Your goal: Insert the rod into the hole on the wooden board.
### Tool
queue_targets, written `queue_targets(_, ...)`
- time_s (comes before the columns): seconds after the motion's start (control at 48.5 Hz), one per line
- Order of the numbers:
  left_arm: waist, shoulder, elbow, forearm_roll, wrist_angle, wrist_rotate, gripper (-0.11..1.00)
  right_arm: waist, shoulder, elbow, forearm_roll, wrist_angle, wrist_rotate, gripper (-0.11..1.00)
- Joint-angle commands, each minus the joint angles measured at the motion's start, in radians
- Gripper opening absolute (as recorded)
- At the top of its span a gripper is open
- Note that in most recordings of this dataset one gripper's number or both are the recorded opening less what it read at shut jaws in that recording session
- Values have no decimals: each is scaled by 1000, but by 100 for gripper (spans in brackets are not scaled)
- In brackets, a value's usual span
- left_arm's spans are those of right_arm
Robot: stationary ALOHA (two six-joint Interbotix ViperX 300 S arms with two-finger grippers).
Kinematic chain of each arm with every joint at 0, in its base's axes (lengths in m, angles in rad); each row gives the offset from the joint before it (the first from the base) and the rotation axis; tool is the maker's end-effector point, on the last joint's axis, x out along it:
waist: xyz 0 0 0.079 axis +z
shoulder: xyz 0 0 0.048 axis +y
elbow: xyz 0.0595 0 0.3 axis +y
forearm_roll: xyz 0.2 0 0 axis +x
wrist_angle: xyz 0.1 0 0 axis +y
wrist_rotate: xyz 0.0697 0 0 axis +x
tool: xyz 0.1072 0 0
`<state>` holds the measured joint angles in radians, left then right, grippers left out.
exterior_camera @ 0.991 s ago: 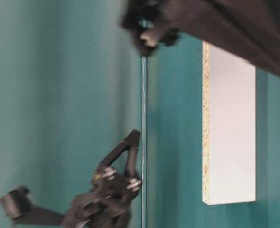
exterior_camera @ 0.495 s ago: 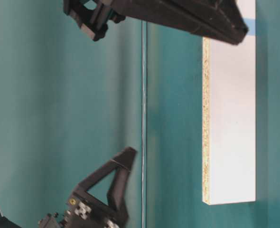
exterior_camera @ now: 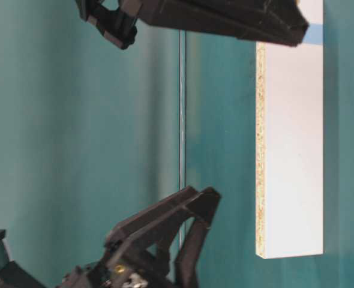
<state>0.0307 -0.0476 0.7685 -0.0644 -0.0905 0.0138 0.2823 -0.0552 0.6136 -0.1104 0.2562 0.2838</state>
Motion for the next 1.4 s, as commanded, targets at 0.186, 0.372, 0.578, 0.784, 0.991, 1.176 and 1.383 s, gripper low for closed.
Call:
queue_targets(0.186, -25, 55, -9, 3, -81, 29, 100, 5, 49, -137, 0, 115, 92, 0)
queue_targets(0.372, -26, 75, 11, 3, -115, 29, 100, 5, 86, -212, 0, 156, 153, 11)
queue_targets(0.578, -26, 92, 40, 3, -141, 29, 100, 6, 149, -284, -2, 218, 238, 68)
queue_targets(0.784, -25, 95, 43, 3, -144, 29, 100, 6, 227, -382, 0, 272, 301, 84)
queue_targets(0.991, -25, 94, 43, 3, -144, 26, 100, 28, 322, -528, 2, 428, 298, 84)
queue_targets(1.176, -25, 95, 46, 3, -141, 25, 100, 58, 394, -617, 3, 503, 298, 84)
queue_targets(1.383, -25, 95, 46, 3, -143, 23, 100, 86, 437, -653, 3, 509, 301, 84)
